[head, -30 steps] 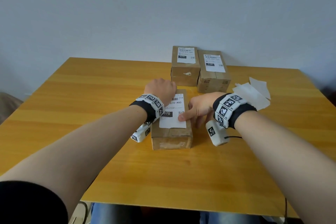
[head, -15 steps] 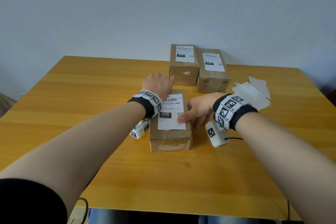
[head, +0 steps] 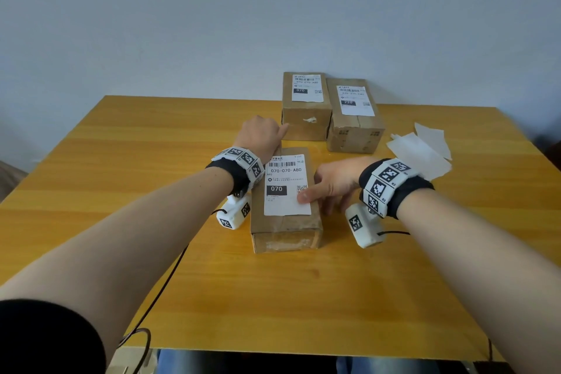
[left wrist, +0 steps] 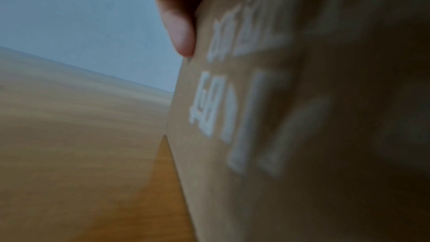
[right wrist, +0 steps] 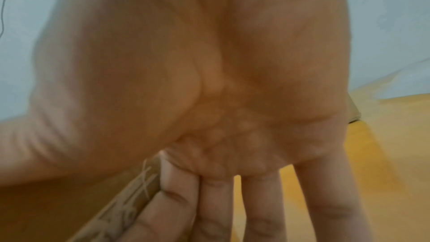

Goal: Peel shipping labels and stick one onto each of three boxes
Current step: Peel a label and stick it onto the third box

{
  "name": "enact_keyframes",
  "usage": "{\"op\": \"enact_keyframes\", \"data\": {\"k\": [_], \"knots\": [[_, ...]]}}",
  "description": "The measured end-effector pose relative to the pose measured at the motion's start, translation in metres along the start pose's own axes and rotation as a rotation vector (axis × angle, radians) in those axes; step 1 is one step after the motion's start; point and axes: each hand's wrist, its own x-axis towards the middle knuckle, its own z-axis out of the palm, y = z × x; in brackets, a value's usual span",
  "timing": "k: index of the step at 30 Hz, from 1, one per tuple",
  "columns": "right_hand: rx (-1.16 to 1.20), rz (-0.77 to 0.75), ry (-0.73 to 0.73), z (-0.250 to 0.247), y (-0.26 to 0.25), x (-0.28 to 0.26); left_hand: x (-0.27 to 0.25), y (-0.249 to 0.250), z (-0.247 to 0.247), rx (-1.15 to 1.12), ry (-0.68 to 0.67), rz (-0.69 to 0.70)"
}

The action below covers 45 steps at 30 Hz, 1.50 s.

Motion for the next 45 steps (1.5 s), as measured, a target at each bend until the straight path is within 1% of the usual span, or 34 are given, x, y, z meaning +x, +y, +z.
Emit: {"op": "enact_keyframes", "data": {"k": [3,5,8,10,11,12,14,16,18,19,20,21,24,26,28,30,32,33,35,37,38,42,45], "knots": [[0.014,-0.001,0.018,0.003,0.002,-0.002,-0.011,-0.008,-0.008,-0.041,-0.005,0.077],[0.026,-0.006,0.04,0.006,0.002,-0.004,-0.026,-0.015,-0.013,-0.117,-0.005,0.104],[0.038,-0.006,0.08,0.009,0.004,-0.005,-0.051,-0.023,-0.016,-0.267,-0.007,0.094],[0.041,-0.004,0.105,0.013,0.004,-0.007,-0.069,-0.022,-0.022,-0.306,-0.018,0.04],[0.036,-0.007,0.118,0.015,0.003,-0.009,-0.078,-0.019,-0.027,-0.312,-0.039,-0.009],[0.031,-0.016,0.13,0.018,0.002,-0.011,-0.085,-0.015,-0.031,-0.308,-0.088,-0.059],[0.018,-0.06,0.149,0.023,0.0,-0.016,-0.099,-0.004,-0.037,-0.296,-0.215,-0.112],[-0.007,-0.123,0.113,0.027,-0.001,-0.023,-0.111,0.009,-0.04,-0.271,-0.295,-0.117],[0.022,-0.162,0.053,0.028,0.002,-0.03,-0.121,0.02,-0.038,-0.189,-0.329,-0.097],[0.059,-0.167,0.069,0.028,0.004,-0.034,-0.125,0.024,-0.037,-0.135,-0.34,-0.083],[0.094,-0.174,0.126,0.027,0.007,-0.037,-0.128,0.027,-0.037,-0.087,-0.351,-0.066],[0.116,-0.186,0.215,0.025,0.008,-0.04,-0.131,0.029,-0.037,-0.058,-0.368,-0.049],[0.077,-0.224,0.556,0.017,0.013,-0.044,-0.138,0.03,-0.042,-0.056,-0.443,0.037],[0.021,-0.263,0.742,0.013,0.014,-0.045,-0.139,0.029,-0.044,-0.02,-0.498,0.125],[-0.034,-0.289,0.844,0.009,0.014,-0.046,-0.14,0.028,-0.047,0.058,-0.535,0.203],[-0.087,-0.296,0.835,0.009,0.012,-0.045,-0.14,0.028,-0.051,0.11,-0.546,0.26],[-0.115,-0.289,0.758,0.011,0.007,-0.044,-0.14,0.024,-0.052,0.088,-0.511,0.313],[-0.124,-0.278,0.712,0.012,0.005,-0.044,-0.14,0.021,-0.051,0.037,-0.483,0.316],[-0.128,-0.23,0.641,0.016,0.002,-0.044,-0.137,0.013,-0.046,-0.122,-0.396,0.26],[-0.11,-0.171,0.617,0.018,0.0,-0.045,-0.132,0.005,-0.042,-0.262,-0.299,0.164],[-0.1,-0.15,0.608,0.019,-0.001,-0.045,-0.13,0.0,-0.041,-0.293,-0.239,0.13],[-0.012,-0.128,0.53,0.025,-0.002,-0.048,-0.12,-0.018,-0.038,-0.316,0.028,0.053],[0.02,-0.086,0.394,0.029,-0.006,-0.051,-0.119,-0.027,-0.033,-0.259,0.22,-0.031]]}}
